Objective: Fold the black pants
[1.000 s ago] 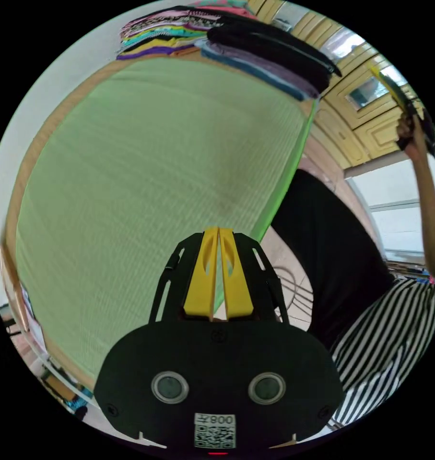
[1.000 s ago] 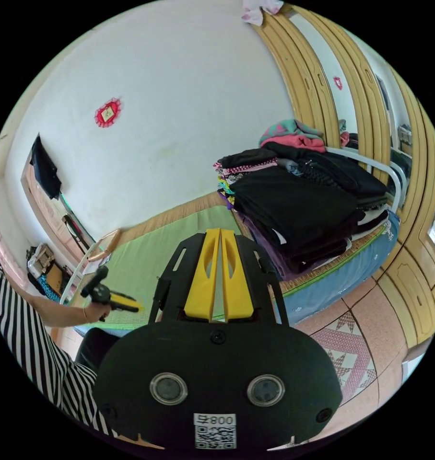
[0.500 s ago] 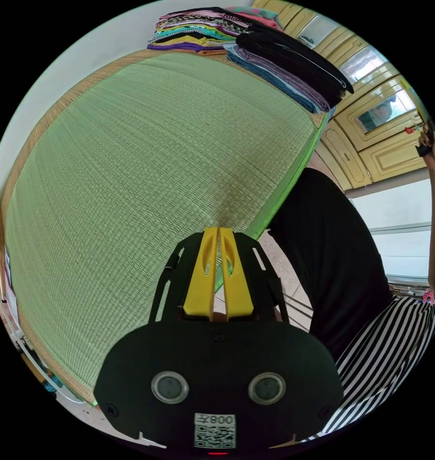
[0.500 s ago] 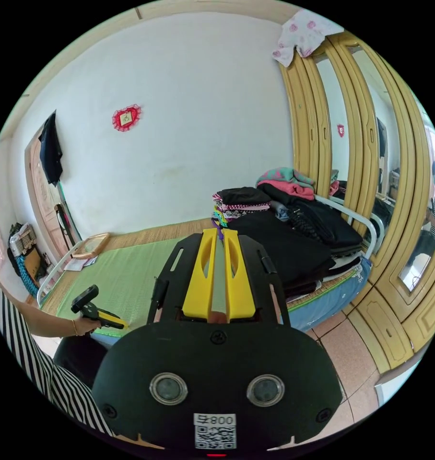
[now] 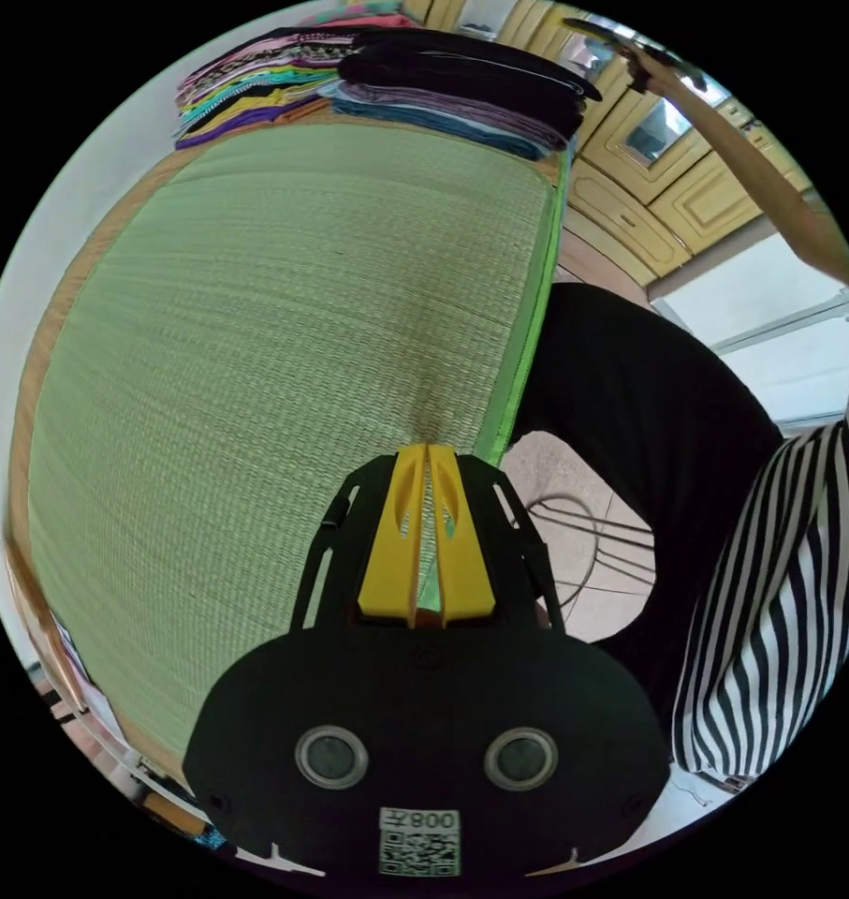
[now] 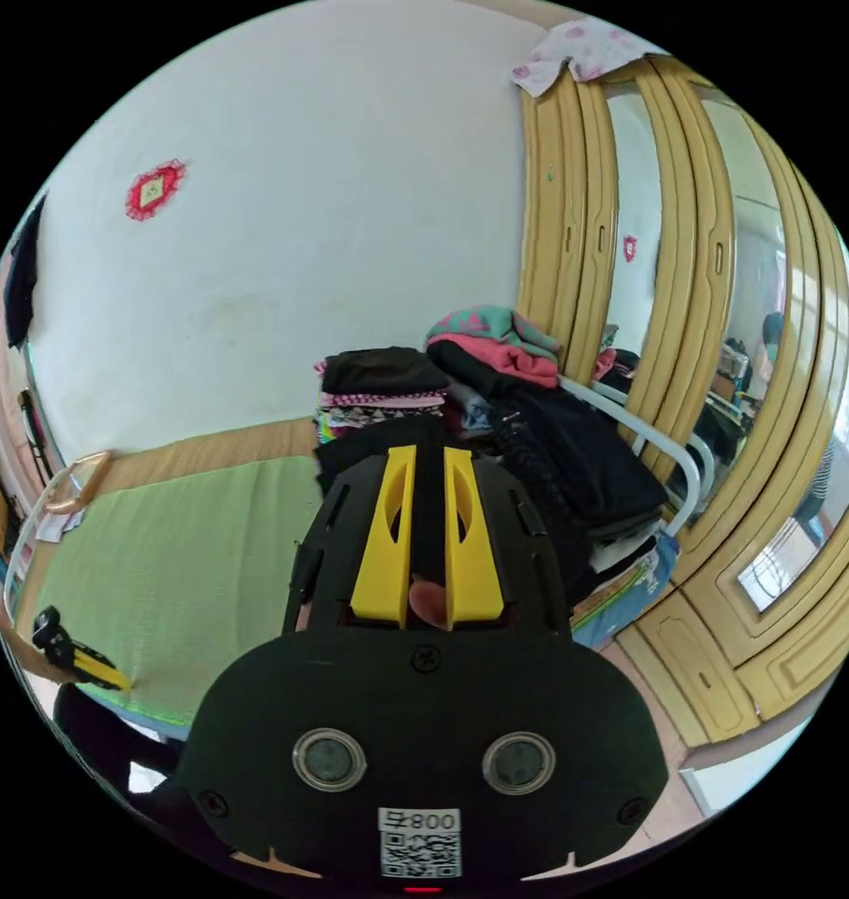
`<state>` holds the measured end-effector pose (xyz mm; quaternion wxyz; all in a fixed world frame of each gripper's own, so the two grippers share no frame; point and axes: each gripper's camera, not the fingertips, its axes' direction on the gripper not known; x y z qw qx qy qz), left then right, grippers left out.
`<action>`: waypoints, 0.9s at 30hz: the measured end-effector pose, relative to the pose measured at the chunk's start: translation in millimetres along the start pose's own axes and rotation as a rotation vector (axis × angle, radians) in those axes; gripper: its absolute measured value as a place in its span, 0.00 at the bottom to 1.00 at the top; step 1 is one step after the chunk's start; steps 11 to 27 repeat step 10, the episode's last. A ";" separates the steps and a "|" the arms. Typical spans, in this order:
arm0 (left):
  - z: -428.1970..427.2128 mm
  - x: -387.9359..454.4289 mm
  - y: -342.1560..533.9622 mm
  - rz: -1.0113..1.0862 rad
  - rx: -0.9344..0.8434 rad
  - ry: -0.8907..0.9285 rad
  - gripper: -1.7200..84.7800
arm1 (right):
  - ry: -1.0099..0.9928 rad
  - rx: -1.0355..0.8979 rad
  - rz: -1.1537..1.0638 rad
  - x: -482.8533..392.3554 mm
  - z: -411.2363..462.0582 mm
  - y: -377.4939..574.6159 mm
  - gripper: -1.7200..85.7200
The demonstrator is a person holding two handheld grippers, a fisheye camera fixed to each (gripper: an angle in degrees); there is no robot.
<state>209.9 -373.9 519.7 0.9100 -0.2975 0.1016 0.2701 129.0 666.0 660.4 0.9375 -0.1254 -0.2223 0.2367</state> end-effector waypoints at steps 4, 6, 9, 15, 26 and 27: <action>4.0 -10.7 -19.2 -0.033 -0.055 0.052 0.02 | 0.099 -0.118 0.046 26.3 74.5 -39.2 0.10; 5.7 -15.1 -29.6 -0.070 -0.094 0.071 0.02 | 0.148 -0.190 0.097 48.1 116.0 -61.1 0.11; 8.3 -19.8 -46.8 -0.126 -0.154 0.082 0.02 | 0.154 -0.214 0.150 76.6 151.9 -85.8 0.12; 9.1 -20.8 -53.4 -0.154 -0.176 0.079 0.02 | 0.152 -0.214 0.152 81.9 158.0 -90.6 0.13; 9.1 -20.8 -53.4 -0.154 -0.176 0.079 0.02 | 0.152 -0.214 0.152 81.9 158.0 -90.6 0.13; 9.1 -20.8 -53.4 -0.154 -0.176 0.079 0.02 | 0.152 -0.214 0.152 81.9 158.0 -90.6 0.13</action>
